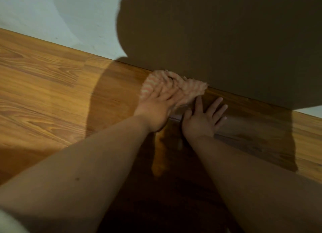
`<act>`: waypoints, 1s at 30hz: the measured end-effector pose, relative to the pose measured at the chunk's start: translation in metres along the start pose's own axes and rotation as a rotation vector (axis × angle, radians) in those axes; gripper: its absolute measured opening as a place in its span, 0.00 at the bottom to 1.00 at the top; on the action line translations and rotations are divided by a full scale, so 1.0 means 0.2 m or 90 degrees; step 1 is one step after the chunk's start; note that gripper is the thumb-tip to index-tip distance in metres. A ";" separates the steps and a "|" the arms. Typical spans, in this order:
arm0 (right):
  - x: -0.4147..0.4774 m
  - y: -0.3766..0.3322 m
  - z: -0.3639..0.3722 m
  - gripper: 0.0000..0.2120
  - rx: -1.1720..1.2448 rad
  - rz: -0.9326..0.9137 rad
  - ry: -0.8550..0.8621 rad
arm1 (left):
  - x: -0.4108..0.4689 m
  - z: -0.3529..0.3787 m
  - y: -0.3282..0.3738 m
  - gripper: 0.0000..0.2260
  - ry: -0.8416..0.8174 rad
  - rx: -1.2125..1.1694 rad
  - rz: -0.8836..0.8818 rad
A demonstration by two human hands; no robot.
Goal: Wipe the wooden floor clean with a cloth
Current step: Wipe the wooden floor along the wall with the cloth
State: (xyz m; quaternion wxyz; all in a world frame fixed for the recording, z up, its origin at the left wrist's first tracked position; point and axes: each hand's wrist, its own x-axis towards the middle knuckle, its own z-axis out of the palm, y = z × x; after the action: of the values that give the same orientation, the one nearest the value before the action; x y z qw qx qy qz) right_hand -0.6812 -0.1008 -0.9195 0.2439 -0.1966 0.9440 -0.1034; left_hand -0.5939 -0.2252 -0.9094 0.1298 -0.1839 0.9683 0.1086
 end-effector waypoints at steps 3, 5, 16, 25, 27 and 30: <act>-0.01 0.01 0.00 0.29 0.003 -0.013 -0.005 | -0.13 0.00 -0.32 0.23 0.090 -0.037 -0.206; 0.00 0.01 0.01 0.29 0.003 -0.017 -0.006 | -0.19 -0.03 -0.49 0.22 0.182 -0.115 -0.377; 0.02 0.01 0.02 0.29 -0.034 -0.014 -0.035 | -0.13 -0.09 -0.19 0.22 0.147 -0.251 -0.074; 0.02 0.00 -0.07 0.30 -0.050 -0.021 -0.142 | -0.60 0.09 -0.41 0.22 0.101 -0.210 -0.553; 0.02 -0.01 -0.11 0.30 -0.051 -0.014 -0.173 | -0.59 0.14 -0.14 0.23 0.073 -0.141 -0.379; 0.03 0.01 -0.16 0.30 -0.054 -0.020 -0.181 | -0.62 0.20 0.19 0.24 -0.048 -0.034 0.038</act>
State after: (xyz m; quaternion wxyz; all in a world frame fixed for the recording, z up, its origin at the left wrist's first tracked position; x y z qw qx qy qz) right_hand -0.7019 -0.0987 -0.8950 0.3652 -0.2345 0.9001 -0.0382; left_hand -0.4879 -0.1392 -0.9044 0.1581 -0.1539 0.9645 0.1451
